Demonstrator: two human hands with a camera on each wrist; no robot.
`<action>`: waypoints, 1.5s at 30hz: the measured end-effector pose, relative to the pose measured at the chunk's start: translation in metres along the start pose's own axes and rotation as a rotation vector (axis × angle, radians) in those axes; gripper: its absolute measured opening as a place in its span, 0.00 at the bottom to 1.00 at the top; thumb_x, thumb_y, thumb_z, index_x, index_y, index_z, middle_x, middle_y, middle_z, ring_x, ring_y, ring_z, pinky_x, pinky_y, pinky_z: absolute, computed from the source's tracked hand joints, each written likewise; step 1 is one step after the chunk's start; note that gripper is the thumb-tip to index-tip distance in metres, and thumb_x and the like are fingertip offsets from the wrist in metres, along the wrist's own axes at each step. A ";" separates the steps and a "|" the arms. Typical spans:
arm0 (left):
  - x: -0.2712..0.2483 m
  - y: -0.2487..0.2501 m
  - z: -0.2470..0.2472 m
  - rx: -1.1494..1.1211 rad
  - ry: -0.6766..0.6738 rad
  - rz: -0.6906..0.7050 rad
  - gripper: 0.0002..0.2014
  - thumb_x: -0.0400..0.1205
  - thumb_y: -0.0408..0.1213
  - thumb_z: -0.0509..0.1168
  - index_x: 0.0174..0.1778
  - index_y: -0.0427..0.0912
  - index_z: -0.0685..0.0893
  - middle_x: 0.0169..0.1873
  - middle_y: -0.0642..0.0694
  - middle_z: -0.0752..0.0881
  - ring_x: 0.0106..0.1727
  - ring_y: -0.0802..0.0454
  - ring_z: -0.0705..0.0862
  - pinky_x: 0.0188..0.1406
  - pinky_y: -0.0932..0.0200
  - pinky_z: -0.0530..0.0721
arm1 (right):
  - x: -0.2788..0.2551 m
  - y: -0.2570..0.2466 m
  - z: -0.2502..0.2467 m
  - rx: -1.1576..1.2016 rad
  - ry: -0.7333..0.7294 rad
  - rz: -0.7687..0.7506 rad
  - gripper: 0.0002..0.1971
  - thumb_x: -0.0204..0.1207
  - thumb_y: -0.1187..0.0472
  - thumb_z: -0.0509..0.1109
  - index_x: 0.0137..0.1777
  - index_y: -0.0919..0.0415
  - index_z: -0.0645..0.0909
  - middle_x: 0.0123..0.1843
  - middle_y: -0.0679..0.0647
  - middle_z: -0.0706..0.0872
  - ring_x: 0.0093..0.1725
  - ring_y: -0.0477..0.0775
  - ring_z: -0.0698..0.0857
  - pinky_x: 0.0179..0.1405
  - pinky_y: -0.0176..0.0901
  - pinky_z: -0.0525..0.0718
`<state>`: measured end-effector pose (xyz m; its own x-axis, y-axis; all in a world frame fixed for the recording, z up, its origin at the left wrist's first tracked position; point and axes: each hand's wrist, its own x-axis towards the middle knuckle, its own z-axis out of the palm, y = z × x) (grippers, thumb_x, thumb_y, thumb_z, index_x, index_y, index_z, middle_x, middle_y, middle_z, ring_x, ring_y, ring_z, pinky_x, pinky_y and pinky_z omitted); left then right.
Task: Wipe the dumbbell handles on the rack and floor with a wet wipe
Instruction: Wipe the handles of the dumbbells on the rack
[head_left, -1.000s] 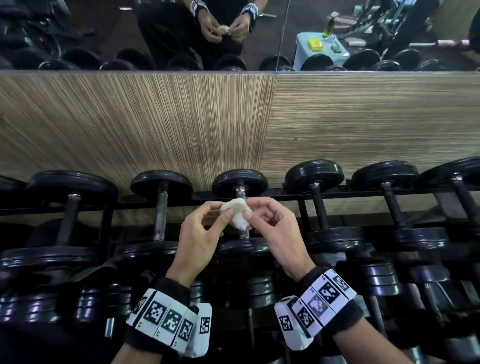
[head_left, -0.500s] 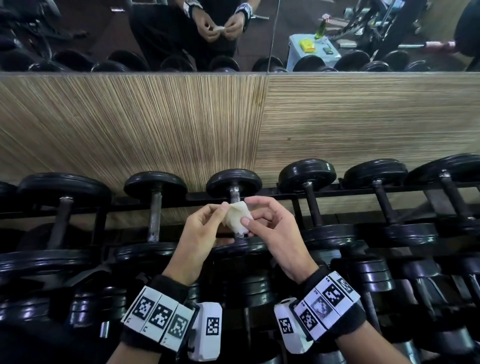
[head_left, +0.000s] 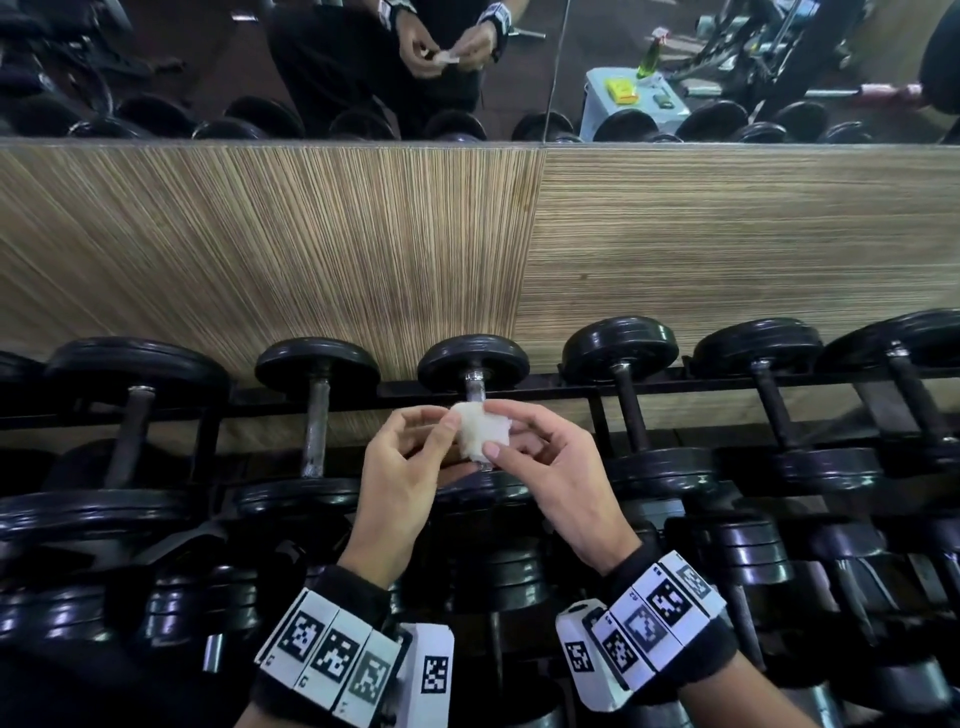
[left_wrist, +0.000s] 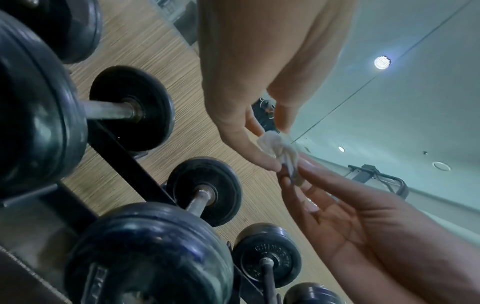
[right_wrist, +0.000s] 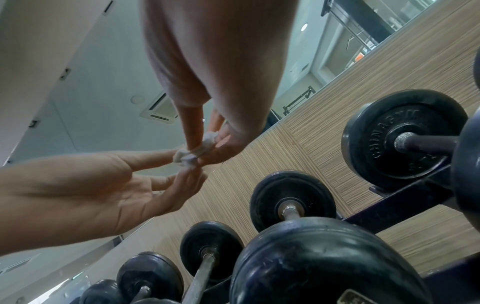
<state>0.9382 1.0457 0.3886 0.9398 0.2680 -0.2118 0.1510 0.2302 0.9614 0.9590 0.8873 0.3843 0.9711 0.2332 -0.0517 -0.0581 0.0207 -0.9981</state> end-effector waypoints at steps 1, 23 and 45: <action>0.001 0.000 -0.001 0.008 0.002 0.006 0.11 0.83 0.38 0.70 0.56 0.35 0.84 0.49 0.38 0.90 0.50 0.46 0.92 0.42 0.59 0.90 | 0.000 0.000 0.000 -0.001 -0.001 -0.004 0.18 0.78 0.69 0.77 0.66 0.55 0.86 0.49 0.64 0.91 0.46 0.67 0.90 0.57 0.54 0.89; -0.003 -0.005 0.004 0.142 0.068 0.074 0.10 0.80 0.42 0.74 0.51 0.39 0.88 0.45 0.45 0.93 0.49 0.50 0.92 0.50 0.54 0.90 | -0.006 0.000 0.005 0.081 -0.089 -0.056 0.27 0.78 0.74 0.75 0.74 0.53 0.79 0.57 0.71 0.87 0.48 0.64 0.92 0.53 0.43 0.88; -0.008 -0.001 -0.002 0.331 -0.150 0.216 0.07 0.79 0.34 0.75 0.51 0.45 0.86 0.42 0.47 0.91 0.45 0.53 0.90 0.49 0.62 0.85 | -0.005 0.007 0.001 -0.005 0.004 -0.054 0.10 0.83 0.68 0.71 0.60 0.58 0.90 0.32 0.45 0.77 0.35 0.44 0.72 0.41 0.32 0.78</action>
<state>0.9303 1.0450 0.3888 0.9912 0.1325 0.0053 0.0129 -0.1363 0.9906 0.9539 0.8870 0.3776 0.9737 0.2279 0.0017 -0.0048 0.0282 -0.9996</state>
